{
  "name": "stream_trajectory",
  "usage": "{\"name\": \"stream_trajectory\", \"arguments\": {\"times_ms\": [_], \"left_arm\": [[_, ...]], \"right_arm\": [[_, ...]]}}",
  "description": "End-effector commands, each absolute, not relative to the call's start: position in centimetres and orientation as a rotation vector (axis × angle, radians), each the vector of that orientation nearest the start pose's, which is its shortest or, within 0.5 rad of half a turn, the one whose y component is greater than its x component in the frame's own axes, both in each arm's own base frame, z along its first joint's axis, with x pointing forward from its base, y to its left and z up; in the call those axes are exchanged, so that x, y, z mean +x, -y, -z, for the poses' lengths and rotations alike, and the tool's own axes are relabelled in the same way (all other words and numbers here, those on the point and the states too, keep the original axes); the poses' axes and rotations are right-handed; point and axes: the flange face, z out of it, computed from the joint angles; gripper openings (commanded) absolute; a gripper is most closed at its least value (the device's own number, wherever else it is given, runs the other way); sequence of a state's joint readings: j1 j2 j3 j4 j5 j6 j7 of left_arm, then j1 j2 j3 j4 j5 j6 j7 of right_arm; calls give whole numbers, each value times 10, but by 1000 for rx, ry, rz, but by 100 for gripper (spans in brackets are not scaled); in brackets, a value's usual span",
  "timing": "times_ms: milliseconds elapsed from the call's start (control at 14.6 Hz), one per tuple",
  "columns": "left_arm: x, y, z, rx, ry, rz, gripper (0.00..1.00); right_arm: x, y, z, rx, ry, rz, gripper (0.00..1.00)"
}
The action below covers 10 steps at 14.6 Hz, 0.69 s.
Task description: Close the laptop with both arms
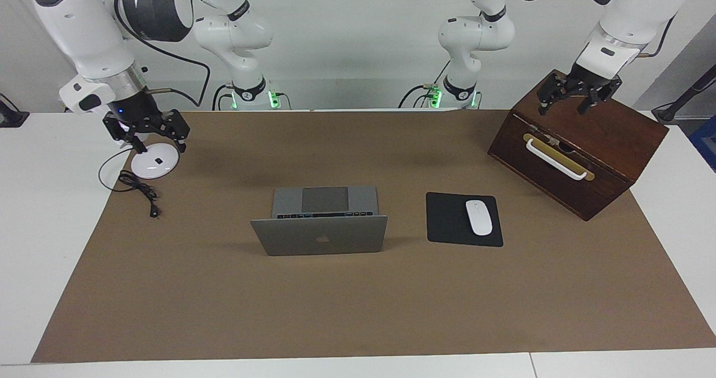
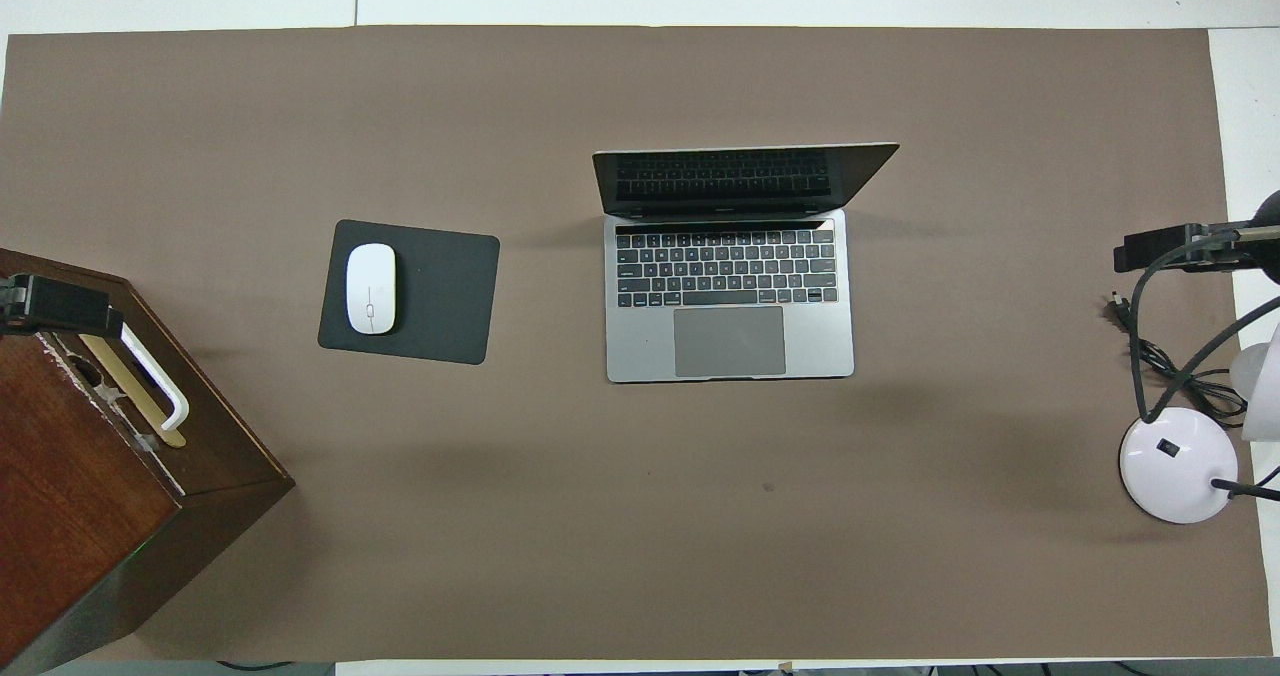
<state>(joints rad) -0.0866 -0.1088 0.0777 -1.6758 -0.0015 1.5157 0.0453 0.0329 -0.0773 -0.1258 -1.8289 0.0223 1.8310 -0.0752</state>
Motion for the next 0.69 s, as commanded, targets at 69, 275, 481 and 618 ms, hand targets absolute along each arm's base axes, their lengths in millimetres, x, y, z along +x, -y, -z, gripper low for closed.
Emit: {"name": "stream_trajectory", "arguments": {"times_ms": [69,275,481,618], "left_arm": [[506,1,-629,-3164,-68,-75,100],[506,-1,-629,-3164,-63,-83,100],[506,-1,-629,-3164,-63,-83,100],[505,1,-628,-3164,-68,-87,100]], "right_arm": [[540,49,-568,-3096,-54,137,100],[540,49,-568,-3094,-54,140,100],[540,49,-568,-3096,-54,140,100],[540,49,-568,-3096,-54,142,100]]}}
